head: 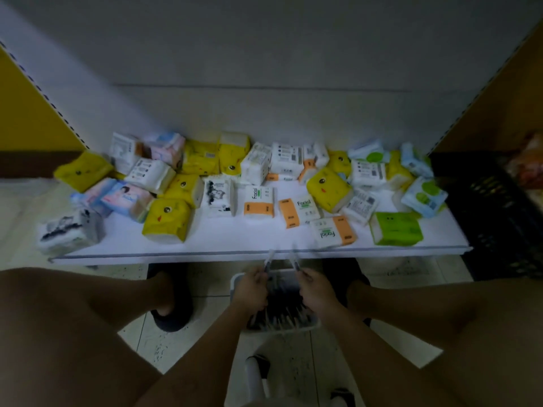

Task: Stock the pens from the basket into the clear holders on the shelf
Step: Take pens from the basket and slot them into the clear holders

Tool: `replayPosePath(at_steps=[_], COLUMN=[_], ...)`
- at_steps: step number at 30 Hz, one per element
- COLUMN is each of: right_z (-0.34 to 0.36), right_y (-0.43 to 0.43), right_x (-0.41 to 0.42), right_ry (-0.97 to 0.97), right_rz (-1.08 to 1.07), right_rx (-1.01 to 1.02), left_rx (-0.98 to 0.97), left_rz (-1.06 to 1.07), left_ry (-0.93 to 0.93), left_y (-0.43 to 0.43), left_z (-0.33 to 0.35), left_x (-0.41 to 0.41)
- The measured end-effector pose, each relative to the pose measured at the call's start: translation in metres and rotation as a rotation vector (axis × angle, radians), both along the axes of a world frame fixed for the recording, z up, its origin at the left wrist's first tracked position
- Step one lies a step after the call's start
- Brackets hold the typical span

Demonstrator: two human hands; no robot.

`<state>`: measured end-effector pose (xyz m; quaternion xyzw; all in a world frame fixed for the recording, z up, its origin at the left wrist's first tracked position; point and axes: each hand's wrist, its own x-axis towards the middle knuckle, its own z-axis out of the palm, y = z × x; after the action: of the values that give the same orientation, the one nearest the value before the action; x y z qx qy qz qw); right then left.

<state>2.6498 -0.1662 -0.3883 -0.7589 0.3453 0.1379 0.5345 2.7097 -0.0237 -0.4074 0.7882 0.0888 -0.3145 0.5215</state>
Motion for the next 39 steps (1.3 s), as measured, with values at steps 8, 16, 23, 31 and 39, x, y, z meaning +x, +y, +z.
replayPosePath(at_steps=[8, 16, 23, 31, 39], right_z=[0.071, 0.151, 0.228, 0.313, 0.42], right_y=[0.004, -0.002, 0.003, 0.002, -0.008], right_x=[0.018, 0.037, 0.041, 0.03, 0.035], right_ry=[-0.248, -0.636, -0.857, -1.05, -1.243], right_rz=[-0.109, -0.016, -0.076, -0.009, 0.111], right_rx=[0.103, -0.156, 0.008, -0.251, -0.303], left_rx=[-0.052, -0.21, -0.377, -0.593, -0.609], left_rz=[-0.023, -0.054, -0.006, 0.004, -0.129], left_ry=[-0.3, -0.529, -0.656, -0.723, -0.981], left_y=[-0.012, -0.014, -0.012, -0.003, 0.0], left_z=[0.091, 0.17, 0.25, 0.347, 0.462], left_x=[0.014, 0.031, 0.029, 0.02, 0.018])
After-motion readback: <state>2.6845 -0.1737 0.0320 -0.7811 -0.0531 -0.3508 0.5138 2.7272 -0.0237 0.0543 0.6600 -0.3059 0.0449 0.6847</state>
